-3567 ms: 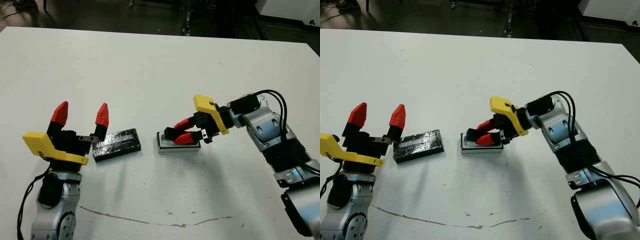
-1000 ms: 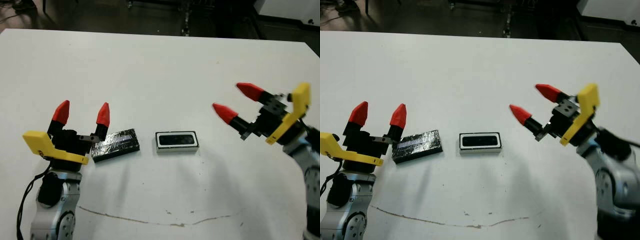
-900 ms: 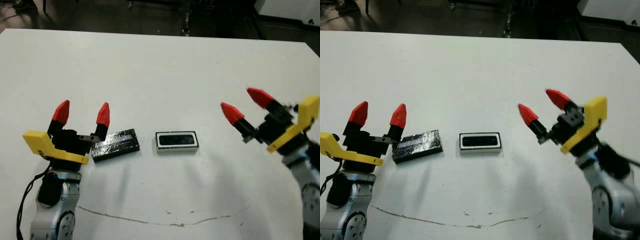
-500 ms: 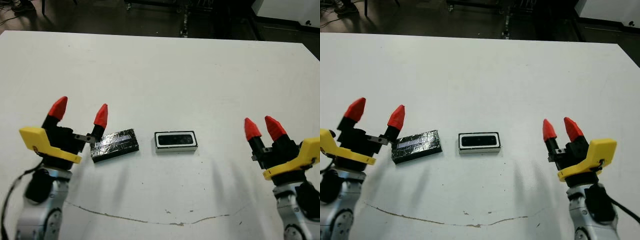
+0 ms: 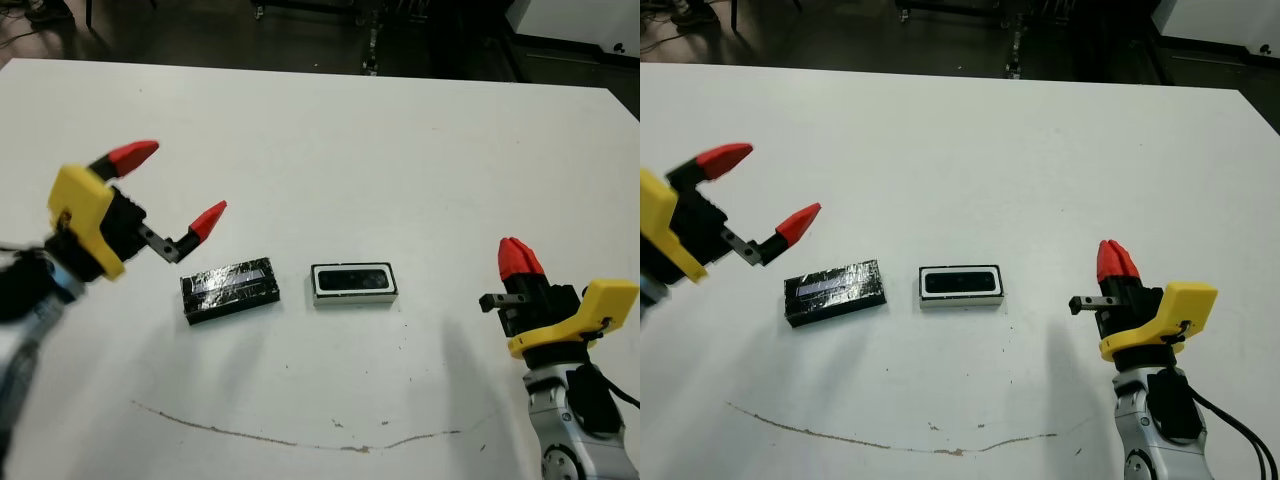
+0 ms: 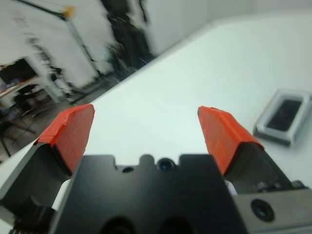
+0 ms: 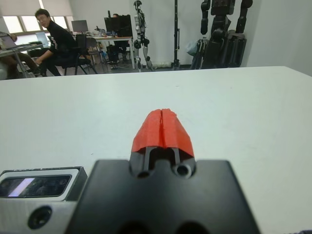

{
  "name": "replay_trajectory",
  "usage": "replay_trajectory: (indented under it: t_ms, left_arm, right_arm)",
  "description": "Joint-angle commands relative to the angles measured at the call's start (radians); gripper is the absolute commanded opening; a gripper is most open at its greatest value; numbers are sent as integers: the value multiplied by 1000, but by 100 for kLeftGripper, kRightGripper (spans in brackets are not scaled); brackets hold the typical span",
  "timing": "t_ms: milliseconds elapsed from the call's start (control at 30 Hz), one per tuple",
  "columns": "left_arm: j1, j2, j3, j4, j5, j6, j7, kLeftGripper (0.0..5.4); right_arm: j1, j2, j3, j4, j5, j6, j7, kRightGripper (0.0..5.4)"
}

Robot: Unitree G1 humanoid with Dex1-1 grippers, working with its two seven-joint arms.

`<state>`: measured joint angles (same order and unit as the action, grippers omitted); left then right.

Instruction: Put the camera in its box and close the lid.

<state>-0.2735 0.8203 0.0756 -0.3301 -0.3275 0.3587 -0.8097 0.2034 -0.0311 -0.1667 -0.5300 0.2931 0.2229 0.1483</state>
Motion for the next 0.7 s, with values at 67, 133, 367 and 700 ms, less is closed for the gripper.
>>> replay_trajectory:
  t_ms: [67, 133, 367, 700]
  left_arm:
    - [-154, 39, -90, 199, -37, -29, -263, 540]
    - [-220, 28, -125, 298, -67, 13, -364, 540]
    - [-347, -24, -216, 540, -57, 38, -573, 540]
    - [-278, -37, -211, 392, -50, 121, -504, 540]
  right_arm:
    - [1, -22, -2, 13, 10, 15, 1, 2]
    - [2, -26, -2, 11, 26, 24, 8, 2]
    - [5, -37, 2, -4, 40, 48, -1, 2]
    - [8, -39, 4, -8, 58, 53, 0, 2]
